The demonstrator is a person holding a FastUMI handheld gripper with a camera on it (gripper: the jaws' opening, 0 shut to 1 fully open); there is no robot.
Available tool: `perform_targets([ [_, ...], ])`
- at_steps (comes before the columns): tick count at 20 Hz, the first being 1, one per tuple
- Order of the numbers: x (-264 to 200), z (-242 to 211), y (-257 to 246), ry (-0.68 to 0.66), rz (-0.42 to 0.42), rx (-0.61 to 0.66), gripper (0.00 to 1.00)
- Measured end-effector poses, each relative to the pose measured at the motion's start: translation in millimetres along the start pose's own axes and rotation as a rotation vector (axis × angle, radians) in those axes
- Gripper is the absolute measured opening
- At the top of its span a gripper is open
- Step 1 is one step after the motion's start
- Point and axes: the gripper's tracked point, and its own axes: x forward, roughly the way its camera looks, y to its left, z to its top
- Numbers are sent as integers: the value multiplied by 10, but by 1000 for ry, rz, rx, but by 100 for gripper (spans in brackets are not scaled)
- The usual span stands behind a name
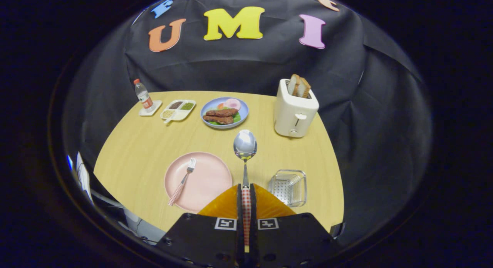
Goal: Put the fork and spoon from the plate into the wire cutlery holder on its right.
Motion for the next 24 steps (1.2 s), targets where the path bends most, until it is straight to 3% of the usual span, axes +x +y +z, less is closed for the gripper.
perform_targets([
  [9, -229, -43, -929, 66, -20, 4, 5],
  [19, -62, -309, -1094, 274, 65, -16, 5],
  [24, 25, -565, -948, 469, 102, -36, 5],
])
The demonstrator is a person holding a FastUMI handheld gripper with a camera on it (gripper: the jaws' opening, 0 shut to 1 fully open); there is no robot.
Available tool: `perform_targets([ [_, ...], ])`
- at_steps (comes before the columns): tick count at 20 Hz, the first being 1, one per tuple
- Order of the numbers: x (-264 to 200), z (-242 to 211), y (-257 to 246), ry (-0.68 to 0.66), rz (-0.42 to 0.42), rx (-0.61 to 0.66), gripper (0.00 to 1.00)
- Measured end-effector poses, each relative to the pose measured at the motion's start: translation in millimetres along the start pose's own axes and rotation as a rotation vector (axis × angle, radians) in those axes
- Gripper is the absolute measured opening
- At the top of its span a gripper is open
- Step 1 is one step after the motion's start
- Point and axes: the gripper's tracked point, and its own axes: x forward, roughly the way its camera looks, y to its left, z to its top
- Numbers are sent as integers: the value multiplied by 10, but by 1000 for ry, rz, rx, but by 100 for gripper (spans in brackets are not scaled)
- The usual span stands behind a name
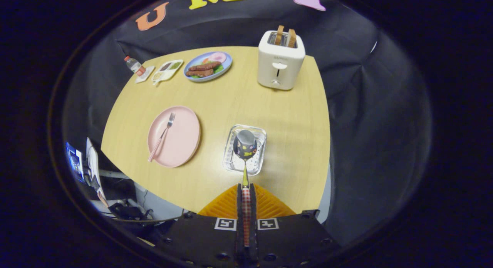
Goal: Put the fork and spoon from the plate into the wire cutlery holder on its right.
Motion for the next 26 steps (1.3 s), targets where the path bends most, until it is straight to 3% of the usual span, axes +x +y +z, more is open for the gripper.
perform_targets([
  [8, 152, 13, 35, 283, -18, 69, 7],
  [14, 306, 124, 101, 396, -64, 63, 10],
  [19, 382, 255, 93, 399, -94, 70, 10],
  [26, 232, 464, 271, 246, -106, 45, 12],
])
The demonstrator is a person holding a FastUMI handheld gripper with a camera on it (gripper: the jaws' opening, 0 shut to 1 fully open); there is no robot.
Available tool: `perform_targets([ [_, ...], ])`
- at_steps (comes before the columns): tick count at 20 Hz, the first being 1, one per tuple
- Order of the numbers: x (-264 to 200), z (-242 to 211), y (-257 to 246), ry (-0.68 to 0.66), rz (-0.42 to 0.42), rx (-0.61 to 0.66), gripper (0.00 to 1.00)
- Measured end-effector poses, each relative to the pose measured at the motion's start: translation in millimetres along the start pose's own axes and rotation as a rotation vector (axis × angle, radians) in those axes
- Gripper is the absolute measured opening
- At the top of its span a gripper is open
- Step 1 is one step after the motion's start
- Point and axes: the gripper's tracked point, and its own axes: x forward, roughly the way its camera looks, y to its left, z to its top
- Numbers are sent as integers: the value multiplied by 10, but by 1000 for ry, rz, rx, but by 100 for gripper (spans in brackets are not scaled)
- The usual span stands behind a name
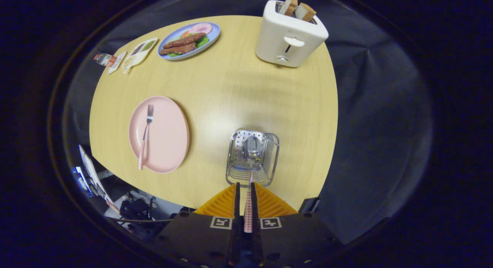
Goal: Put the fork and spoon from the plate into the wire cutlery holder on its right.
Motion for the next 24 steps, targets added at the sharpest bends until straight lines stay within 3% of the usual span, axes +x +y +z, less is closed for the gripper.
perform_targets([
  [9, -100, -20, 98, -107, 19, -9, 14],
  [15, -259, 210, 645, -327, 84, -73, 30],
  [16, -252, 250, 759, -361, 81, -79, 40],
  [20, -130, 301, 1291, -468, 103, -89, 63],
  [22, -16, 335, 1533, -522, 92, -96, 80],
  [24, 125, 342, 1777, -576, 80, -87, 83],
])
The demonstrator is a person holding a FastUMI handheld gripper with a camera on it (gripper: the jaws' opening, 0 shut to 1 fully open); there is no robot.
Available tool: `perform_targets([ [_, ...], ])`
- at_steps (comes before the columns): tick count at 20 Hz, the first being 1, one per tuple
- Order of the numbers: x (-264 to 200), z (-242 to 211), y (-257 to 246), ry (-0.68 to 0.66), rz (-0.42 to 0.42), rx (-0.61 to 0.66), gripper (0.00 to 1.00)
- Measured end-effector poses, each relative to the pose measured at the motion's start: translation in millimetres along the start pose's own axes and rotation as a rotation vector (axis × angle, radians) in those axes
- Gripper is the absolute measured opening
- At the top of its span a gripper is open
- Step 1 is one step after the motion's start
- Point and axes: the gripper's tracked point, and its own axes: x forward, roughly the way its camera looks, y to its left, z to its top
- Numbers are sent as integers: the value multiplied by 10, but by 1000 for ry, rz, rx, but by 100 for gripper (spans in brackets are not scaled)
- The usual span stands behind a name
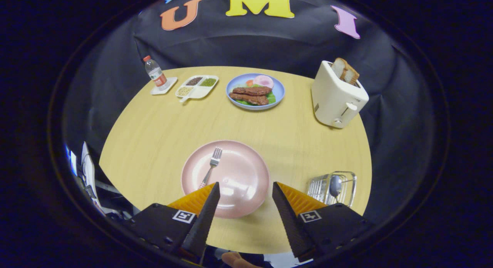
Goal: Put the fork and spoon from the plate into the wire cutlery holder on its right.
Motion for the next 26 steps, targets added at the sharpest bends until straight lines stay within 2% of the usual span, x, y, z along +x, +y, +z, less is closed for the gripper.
perform_targets([
  [3, 216, -101, 303, -78, -26, 35, 85],
  [9, 589, -361, 635, -147, -117, 112, 87],
  [11, 680, -442, 718, -146, -124, 150, 83],
  [12, 718, -480, 764, -139, -118, 166, 75],
  [13, 757, -512, 809, -136, -112, 184, 73],
  [17, 856, -589, 898, -127, -124, 209, 53],
  [19, 885, -594, 846, -120, -158, 223, 42],
  [21, 879, -578, 858, -120, -164, 225, 25],
  [23, 818, -566, 863, -119, -179, 202, 26],
  [24, 844, -597, 881, -119, -174, 196, 11],
  [26, 786, -552, 828, -123, -183, 184, 12],
])
